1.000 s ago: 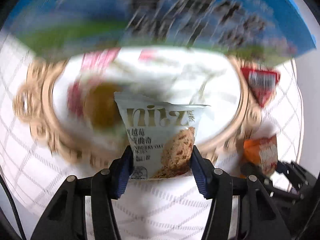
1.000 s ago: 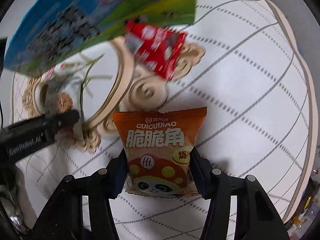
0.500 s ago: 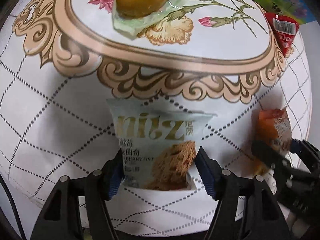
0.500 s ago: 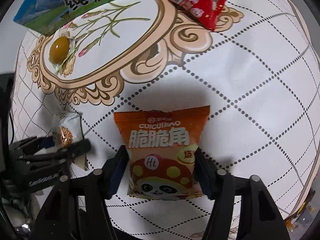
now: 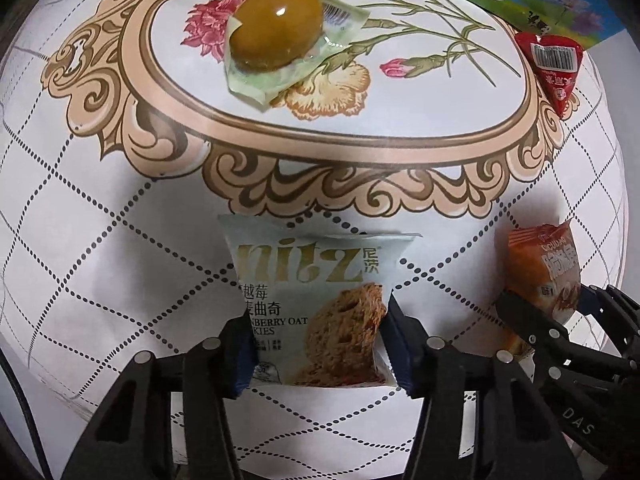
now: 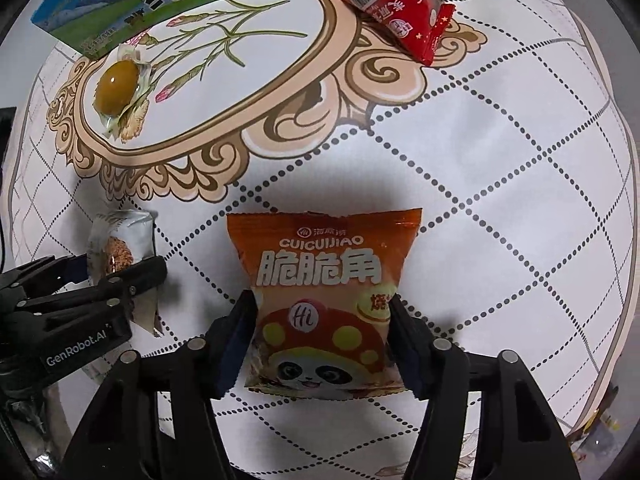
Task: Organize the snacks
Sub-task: 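Carry both bags into the box and open both tools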
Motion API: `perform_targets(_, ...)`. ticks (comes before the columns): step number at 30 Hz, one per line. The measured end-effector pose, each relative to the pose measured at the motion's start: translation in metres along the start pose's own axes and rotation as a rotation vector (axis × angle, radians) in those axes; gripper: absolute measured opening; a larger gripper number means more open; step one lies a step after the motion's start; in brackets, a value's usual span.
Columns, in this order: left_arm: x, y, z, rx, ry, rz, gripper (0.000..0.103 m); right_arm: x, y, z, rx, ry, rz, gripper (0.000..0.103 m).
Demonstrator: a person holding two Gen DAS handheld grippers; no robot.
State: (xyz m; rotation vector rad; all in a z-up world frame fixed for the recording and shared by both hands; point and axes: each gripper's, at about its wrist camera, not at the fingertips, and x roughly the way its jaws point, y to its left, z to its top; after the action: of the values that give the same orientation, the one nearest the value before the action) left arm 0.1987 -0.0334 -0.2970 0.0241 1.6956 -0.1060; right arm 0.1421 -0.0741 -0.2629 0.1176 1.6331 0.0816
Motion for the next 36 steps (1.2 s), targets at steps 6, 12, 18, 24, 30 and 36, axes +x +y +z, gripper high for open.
perform_targets(6, -0.035, 0.023, -0.009, 0.026, -0.013, -0.024, 0.048, -0.008, -0.014, -0.009, 0.012, -0.018, 0.024, 0.053)
perform_targets(12, -0.087, 0.007, -0.002, 0.061, -0.074, -0.070, 0.048, -0.047, -0.015, -0.004, 0.029, -0.068, 0.105, 0.052)
perform_targets(18, -0.172, 0.000, 0.028, 0.059, -0.192, -0.175, 0.048, -0.126, -0.021, 0.017, 0.029, -0.200, 0.188, 0.052)
perform_targets(24, -0.241, 0.012, 0.086, 0.067, -0.293, -0.206, 0.048, -0.208, -0.023, 0.072, 0.007, -0.349, 0.216, 0.052)
perform_targets(30, -0.251, 0.048, 0.168, 0.022, -0.319, -0.137, 0.048, -0.232, -0.006, 0.168, -0.028, -0.426, 0.147, 0.052)
perform_targets(36, -0.211, 0.072, 0.253, -0.032, -0.223, -0.059, 0.048, -0.204, 0.008, 0.251, -0.037, -0.368, 0.091, 0.052)
